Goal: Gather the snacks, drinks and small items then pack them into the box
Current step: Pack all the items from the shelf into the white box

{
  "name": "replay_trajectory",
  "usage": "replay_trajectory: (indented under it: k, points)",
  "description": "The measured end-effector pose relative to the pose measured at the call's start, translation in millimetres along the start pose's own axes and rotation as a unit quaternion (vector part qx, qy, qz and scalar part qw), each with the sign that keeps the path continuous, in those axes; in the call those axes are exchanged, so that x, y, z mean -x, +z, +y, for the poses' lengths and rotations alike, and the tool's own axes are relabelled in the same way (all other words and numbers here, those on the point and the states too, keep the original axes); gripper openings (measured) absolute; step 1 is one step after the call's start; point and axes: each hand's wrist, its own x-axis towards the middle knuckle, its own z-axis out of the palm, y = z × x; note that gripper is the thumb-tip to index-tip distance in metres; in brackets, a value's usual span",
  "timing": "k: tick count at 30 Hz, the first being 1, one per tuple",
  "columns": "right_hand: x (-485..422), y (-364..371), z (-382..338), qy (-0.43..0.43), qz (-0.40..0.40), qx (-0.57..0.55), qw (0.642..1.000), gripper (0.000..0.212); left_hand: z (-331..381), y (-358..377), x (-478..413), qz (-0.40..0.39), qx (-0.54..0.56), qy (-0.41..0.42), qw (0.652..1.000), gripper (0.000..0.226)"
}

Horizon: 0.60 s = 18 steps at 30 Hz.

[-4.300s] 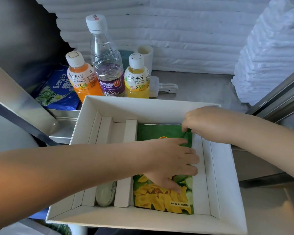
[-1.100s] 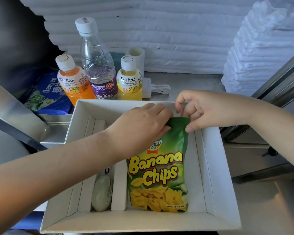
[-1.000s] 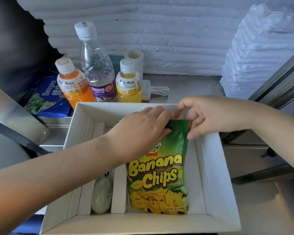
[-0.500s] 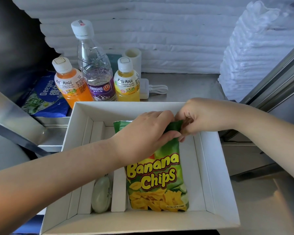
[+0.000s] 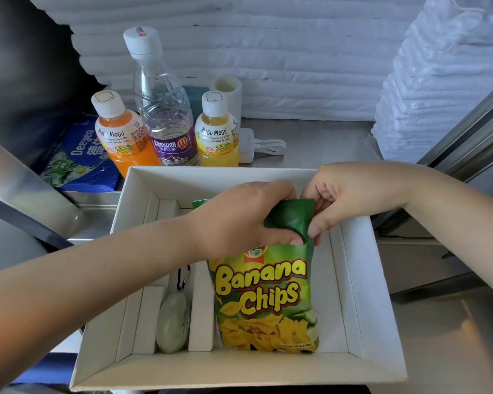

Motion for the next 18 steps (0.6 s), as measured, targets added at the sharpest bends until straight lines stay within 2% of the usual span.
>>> replay_trajectory:
  k: [2,5,9,12,15,18]
  points:
    - [-2,1,0,-0.006,0.007,-0.001,1.000,0.016,-2,1,-1,0.005,0.006,-0.005,1.000,0.036]
    - [-2,4,-1,-0.014,0.066,0.021,0.997,0.010,-6,3,1,0.016,0.029,-0.003,0.999,0.041]
    - [3,7,-4,-0.004,0.179,0.186,0.966,0.019,-8,6,6,0.044,0.038,0.023,0.998,0.050]
    - [8,12,-5,0.010,0.245,0.281,0.928,0.025,-8,8,7,0.068,-0.035,0.066,0.995,0.046]
    - [13,16,-2,-0.009,0.249,0.376,0.892,0.019,-10,9,5,0.068,-0.089,0.067,0.991,0.035]
    - [14,20,2,-0.021,0.181,0.445,0.877,0.017,-13,12,1,0.042,-0.119,0.060,0.990,0.039]
